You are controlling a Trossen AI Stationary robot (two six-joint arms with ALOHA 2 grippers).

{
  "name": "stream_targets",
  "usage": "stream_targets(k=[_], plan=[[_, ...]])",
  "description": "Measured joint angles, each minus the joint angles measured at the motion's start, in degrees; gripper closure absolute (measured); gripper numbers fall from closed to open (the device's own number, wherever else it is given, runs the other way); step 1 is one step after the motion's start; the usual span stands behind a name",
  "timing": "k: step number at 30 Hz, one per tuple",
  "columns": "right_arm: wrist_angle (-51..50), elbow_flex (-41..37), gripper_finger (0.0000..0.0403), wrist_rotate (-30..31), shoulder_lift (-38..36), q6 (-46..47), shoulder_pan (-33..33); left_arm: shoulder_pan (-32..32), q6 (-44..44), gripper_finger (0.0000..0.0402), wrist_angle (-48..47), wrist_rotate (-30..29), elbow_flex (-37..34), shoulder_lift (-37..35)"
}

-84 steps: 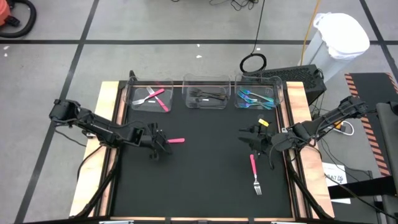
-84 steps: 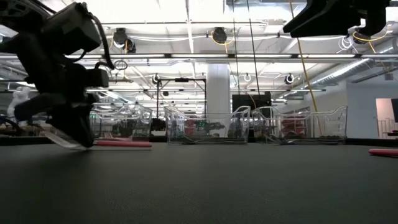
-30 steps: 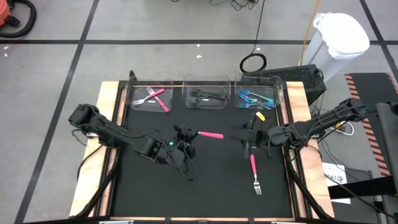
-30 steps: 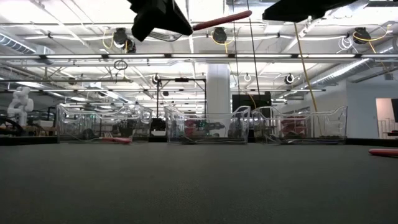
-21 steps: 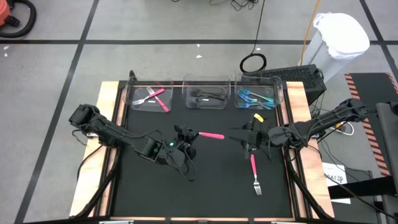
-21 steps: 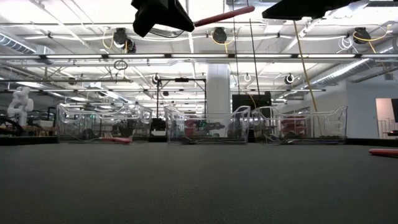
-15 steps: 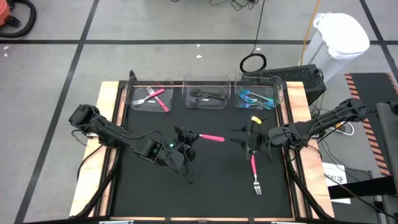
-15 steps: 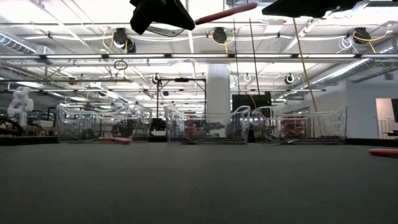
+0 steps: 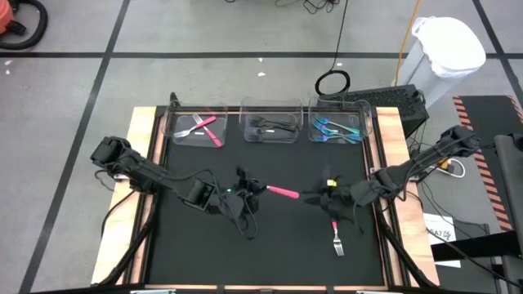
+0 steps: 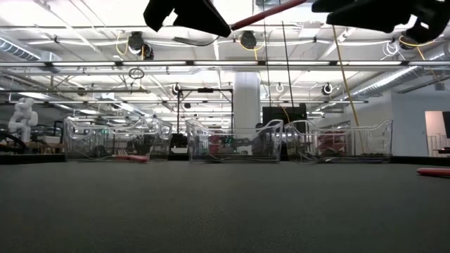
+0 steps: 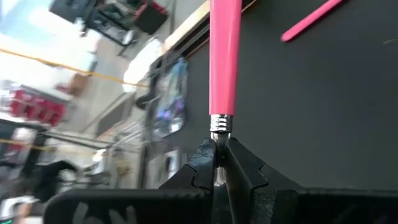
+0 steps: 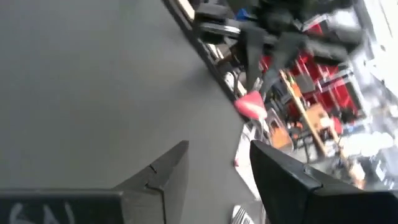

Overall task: Sort silverware by color (type)
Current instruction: Put the pink fork into the left transparent bin

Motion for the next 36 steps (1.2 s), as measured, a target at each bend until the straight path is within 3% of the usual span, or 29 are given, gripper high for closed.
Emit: stream_targets(k=[6, 19, 31, 36], plan=[[3.09, 0.00, 0.0236, 8.50, 5.87, -8.79, 2.87, 2.50, -3.83, 0.0384, -0.01, 9.35, -0.02, 0.00], [17.74, 0.00, 0.0236, 28.39, 16.44, -25.37, 6.45, 4.82, -7.10, 0.0384, -0.91, 19.00, -0.04, -0.02], [20.19, 0.00, 0.0236, 27.89, 17.18, -29.81, 9.74, 6.02, -10.05, 0.0384, -1.12, 24.19, -0.04, -0.02], [20.87, 0.00, 0.0236, 21.66, 17.16, -31.60, 10.12, 6.41, -10.14, 0.0384, -0.92, 26.59, -0.04, 0.67]])
